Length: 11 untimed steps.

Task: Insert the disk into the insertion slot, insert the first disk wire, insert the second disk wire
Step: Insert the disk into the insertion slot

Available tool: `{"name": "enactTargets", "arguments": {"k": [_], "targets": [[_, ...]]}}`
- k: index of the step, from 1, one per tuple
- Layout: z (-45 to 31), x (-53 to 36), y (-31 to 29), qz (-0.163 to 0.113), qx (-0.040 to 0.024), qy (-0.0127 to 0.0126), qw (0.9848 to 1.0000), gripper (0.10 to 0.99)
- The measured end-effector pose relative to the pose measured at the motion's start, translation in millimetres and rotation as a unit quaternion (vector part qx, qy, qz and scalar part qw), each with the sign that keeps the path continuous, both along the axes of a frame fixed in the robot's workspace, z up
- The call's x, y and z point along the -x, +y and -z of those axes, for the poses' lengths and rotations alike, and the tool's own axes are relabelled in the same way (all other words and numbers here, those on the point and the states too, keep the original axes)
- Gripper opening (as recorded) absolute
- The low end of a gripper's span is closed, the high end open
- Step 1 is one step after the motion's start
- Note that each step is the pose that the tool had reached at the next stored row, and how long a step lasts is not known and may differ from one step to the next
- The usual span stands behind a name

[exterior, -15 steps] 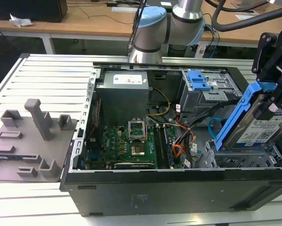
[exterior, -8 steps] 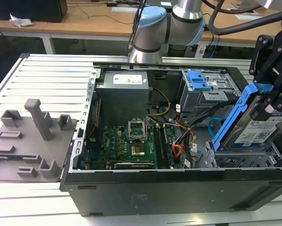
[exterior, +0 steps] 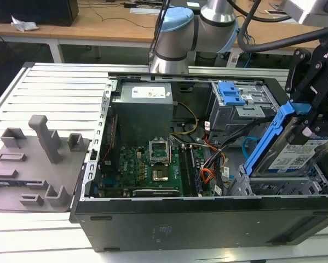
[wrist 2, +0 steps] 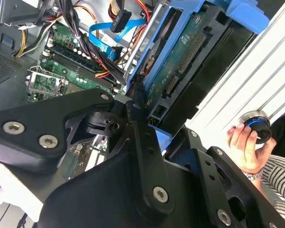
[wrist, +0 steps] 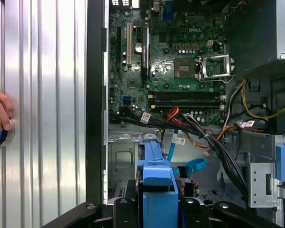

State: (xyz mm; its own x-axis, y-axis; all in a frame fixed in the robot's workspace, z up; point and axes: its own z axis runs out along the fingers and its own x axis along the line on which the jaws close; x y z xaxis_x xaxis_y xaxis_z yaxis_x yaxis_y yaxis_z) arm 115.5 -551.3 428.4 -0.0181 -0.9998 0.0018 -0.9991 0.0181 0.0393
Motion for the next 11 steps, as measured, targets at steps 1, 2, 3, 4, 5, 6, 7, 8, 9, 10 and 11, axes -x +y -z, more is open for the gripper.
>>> {"name": "enactTargets", "arguments": {"k": [1, 2, 3, 4, 5, 6, 7, 8, 9, 10, 11], "targets": [[2.2, 0.0, 0.0, 0.000, 0.0000, 0.0001, 1.0000, 0.365], [3.3, 0.0, 0.0, 0.000, 0.0000, 0.0000, 1.0000, 0.365], [4.4, 0.0, 0.0, 0.000, 0.0000, 0.0000, 1.0000, 0.365], [5.6, 0.0, 0.0, 0.000, -0.0001, 0.0000, 1.0000, 0.365], [6.5, 0.0, 0.0, 0.000, -0.0002, 0.0000, 1.0000, 0.365], [7.3, 0.0, 0.0, 0.000, -0.0002, 0.0000, 1.0000, 0.365], [8.2, 0.0, 0.0, 0.000, -0.0001, 0.0000, 1.0000, 0.365], [9.2, 0.0, 0.0, 0.000, -0.0001, 0.0000, 1.0000, 0.365], [10.2, 0.0, 0.0, 0.000, -0.0002, 0.0000, 1.0000, 0.365], [11.3, 0.0, 0.0, 0.000, -0.0001, 0.0000, 1.0000, 0.365], [12.1, 0.0, 0.0, 0.000, -0.0001, 0.0000, 1.0000, 0.365]]}}
